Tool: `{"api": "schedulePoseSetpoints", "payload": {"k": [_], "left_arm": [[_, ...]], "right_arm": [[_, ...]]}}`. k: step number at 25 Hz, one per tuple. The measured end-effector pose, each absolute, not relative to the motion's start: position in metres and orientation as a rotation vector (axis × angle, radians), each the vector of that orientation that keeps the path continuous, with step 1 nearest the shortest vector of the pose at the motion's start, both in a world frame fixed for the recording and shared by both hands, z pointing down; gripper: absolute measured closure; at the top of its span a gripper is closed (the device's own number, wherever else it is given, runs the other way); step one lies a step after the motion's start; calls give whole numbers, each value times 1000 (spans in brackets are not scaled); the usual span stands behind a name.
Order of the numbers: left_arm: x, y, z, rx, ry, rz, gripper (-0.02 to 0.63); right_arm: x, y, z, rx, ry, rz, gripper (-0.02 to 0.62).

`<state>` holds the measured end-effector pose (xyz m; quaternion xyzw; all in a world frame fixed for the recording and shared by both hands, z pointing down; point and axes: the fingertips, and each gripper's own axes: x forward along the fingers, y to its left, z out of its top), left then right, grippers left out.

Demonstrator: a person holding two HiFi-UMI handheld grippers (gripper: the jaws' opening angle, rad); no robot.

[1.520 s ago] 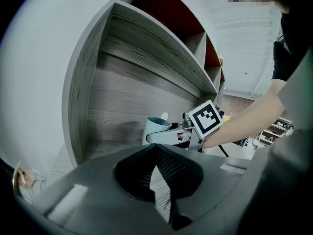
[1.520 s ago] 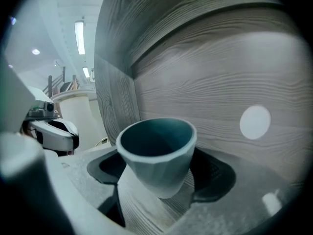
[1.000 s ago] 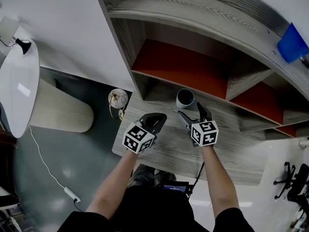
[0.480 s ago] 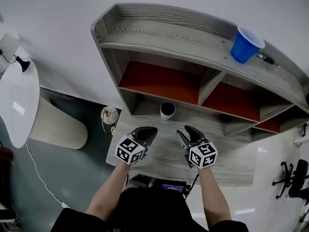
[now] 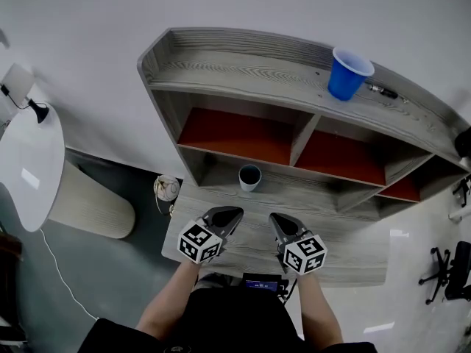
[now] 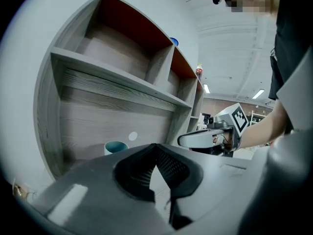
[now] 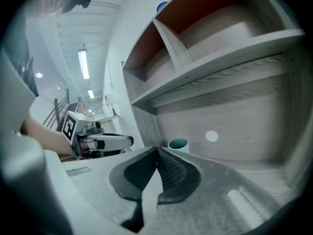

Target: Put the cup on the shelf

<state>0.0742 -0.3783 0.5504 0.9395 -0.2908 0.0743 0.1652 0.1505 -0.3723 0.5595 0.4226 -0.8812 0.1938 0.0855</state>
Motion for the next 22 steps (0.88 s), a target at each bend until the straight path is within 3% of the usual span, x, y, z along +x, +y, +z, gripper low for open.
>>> {"api": "schedulePoseSetpoints", "payload": {"k": [22], "left_arm": [[34, -284, 576, 2539, -1011, 209, 607]], "right_arm": [[163, -293, 588, 1235, -2593, 727, 598]]}}
